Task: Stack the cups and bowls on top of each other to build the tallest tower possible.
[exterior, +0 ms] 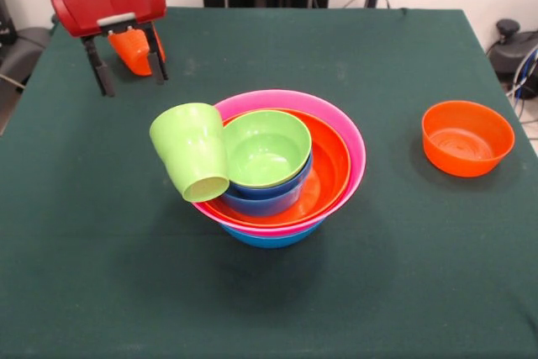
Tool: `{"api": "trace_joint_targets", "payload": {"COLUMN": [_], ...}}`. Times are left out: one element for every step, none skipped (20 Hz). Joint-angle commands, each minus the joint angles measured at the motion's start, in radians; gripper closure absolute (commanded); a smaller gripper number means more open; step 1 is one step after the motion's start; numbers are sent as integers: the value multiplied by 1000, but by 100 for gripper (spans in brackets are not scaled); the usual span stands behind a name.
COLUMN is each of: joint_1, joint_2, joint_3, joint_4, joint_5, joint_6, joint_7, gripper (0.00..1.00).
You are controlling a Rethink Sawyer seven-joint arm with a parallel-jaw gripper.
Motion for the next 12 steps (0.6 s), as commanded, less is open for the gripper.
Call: {"api": "trace_joint_targets", "payload": {"joint_1": [-14, -18, -22, -26, -36, -40, -49, -58, -70, -75, -76, -77], "joint_2": [-23, -38, -73, -96, -135, -162, -196, -230, -273, -295, -324, -352], "joint_3": [60, 59, 53, 52, 52, 53, 59, 66, 72, 72, 68, 64], "joint_4": [76, 93, 125, 147, 194, 220, 256, 293, 342, 367, 391, 416], "joint_5": [13, 16, 21, 27, 37, 46, 62, 78, 104, 119, 137, 154], "joint_6": [-115, -121, -122, -122, -125, -121, -121, -121, -122, -125, -123, -121], "joint_7": [8, 20, 39, 48, 66, 68, 78, 87, 108, 120, 132, 144], "gripper": [0, 0, 0, 0, 0, 0, 0, 0, 0, 0, 0, 0]}}
